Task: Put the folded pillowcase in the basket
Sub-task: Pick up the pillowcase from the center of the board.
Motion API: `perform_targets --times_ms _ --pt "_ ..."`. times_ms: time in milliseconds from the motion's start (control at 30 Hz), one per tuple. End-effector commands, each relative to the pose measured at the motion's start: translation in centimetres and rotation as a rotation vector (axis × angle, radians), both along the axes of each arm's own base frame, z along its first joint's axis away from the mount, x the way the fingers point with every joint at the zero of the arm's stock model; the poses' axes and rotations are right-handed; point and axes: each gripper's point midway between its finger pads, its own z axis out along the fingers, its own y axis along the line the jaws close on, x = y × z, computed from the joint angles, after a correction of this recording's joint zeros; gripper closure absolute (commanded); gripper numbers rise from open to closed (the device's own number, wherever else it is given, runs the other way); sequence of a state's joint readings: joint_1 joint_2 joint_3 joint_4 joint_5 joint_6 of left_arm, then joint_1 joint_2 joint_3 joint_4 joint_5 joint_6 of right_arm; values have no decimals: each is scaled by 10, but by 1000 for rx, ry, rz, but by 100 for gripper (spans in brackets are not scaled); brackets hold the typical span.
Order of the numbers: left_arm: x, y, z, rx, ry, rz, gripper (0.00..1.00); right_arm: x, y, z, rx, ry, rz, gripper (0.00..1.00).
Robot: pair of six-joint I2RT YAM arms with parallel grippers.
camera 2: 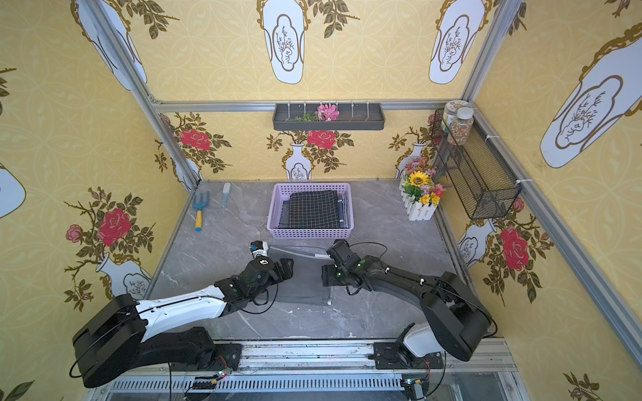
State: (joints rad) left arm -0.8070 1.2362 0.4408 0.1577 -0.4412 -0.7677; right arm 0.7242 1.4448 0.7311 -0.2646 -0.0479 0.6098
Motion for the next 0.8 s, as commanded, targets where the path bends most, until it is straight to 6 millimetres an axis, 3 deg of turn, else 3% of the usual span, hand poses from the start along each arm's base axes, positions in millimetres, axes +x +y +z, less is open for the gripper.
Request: perform_targets --times_ms 0,100,300,433,567,767 --pt "1 17 -9 21 15 18 0 10 10 3 31 -19 -22 24" --pt "3 30 -13 7 25 36 0 11 15 -1 43 1 -16 30" --pt "7 51 -19 -10 31 63 1 13 17 -15 51 42 -47 32" --pt "11 60 -25 -11 52 67 3 16 19 -22 68 66 -49 40" --pt "16 62 -30 -28 69 56 6 18 16 -28 81 87 -70 42" --pt "20 58 -36 -37 95 31 11 17 16 -31 84 97 -57 53"
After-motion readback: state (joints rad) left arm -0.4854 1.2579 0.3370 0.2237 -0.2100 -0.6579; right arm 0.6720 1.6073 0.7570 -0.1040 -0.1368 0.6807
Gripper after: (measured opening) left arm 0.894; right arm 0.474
